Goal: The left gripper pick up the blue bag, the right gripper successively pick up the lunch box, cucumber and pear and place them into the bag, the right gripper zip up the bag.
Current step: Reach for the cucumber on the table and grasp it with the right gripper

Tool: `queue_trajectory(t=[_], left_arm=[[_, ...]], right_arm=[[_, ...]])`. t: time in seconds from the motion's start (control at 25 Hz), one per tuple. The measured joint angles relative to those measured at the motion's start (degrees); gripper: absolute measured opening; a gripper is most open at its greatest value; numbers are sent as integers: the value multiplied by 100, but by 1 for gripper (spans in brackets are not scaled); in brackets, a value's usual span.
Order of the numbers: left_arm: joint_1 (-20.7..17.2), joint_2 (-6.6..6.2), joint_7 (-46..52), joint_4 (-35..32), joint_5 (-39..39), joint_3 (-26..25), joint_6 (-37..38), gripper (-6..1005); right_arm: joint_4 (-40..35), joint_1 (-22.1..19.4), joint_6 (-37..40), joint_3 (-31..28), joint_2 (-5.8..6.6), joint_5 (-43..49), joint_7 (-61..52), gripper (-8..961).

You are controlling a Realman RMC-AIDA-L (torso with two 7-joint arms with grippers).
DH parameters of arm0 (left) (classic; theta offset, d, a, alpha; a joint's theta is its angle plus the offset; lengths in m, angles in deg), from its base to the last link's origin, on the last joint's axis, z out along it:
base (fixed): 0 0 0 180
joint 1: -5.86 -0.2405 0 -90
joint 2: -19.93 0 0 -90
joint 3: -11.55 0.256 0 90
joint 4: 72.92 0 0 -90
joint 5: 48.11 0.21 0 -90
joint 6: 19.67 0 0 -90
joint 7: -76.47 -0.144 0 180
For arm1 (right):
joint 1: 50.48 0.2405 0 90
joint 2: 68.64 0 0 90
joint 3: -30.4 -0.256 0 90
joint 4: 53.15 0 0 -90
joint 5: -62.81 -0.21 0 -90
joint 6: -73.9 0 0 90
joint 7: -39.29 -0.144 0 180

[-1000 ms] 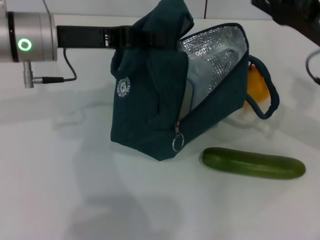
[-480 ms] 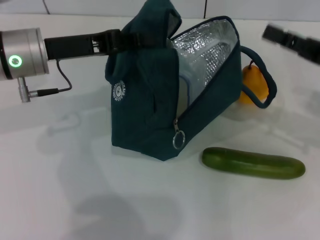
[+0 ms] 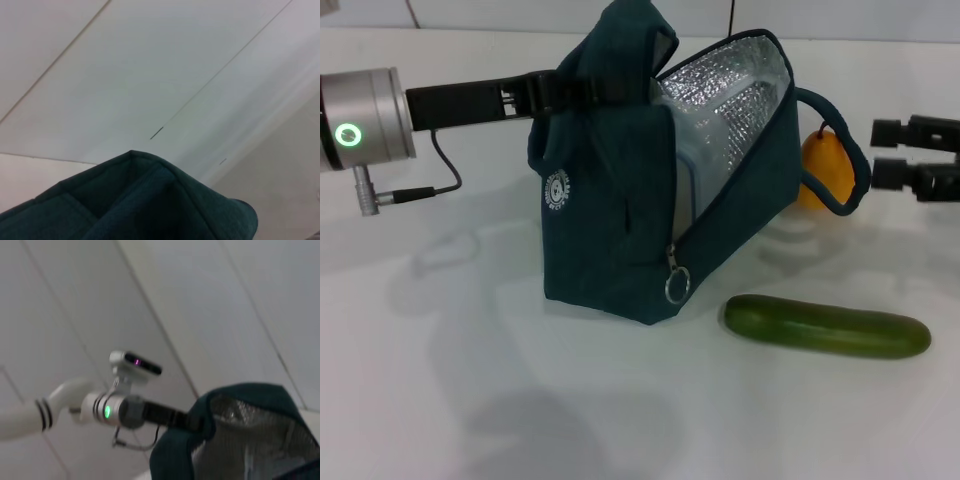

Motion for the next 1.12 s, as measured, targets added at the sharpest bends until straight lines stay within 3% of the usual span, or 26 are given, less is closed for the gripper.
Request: queue_trajectory(t=[0.28,0.44,0.68,0.8,0.92,1.12], left_arm=[[-92,8,0,8,-4,9,11,42],[-102,15,-37,19,-4,25,11,42],[-108,17,-73,61,-5,12,4,42],[-108,17,-79,62,-5,11,-4,42],[-107,22,-79,62,-8,9,-7,42],[-104,34,-80,62,-11,8,-19,41]], right_arm=[[-934,327,80,-137,180,1345,-775,869],[-1610,617,137,-601,127,2466,-1239,870],[-2697,1047,503,-674,-3,3577,-2040,869],[-3133,1268,771,-660,-195,4143,-2325,869],[-3806,1473,1114,-598,-579,4983,-2551,870],[-3944,1786,1468,-441,-1050,5647,-2716,869]])
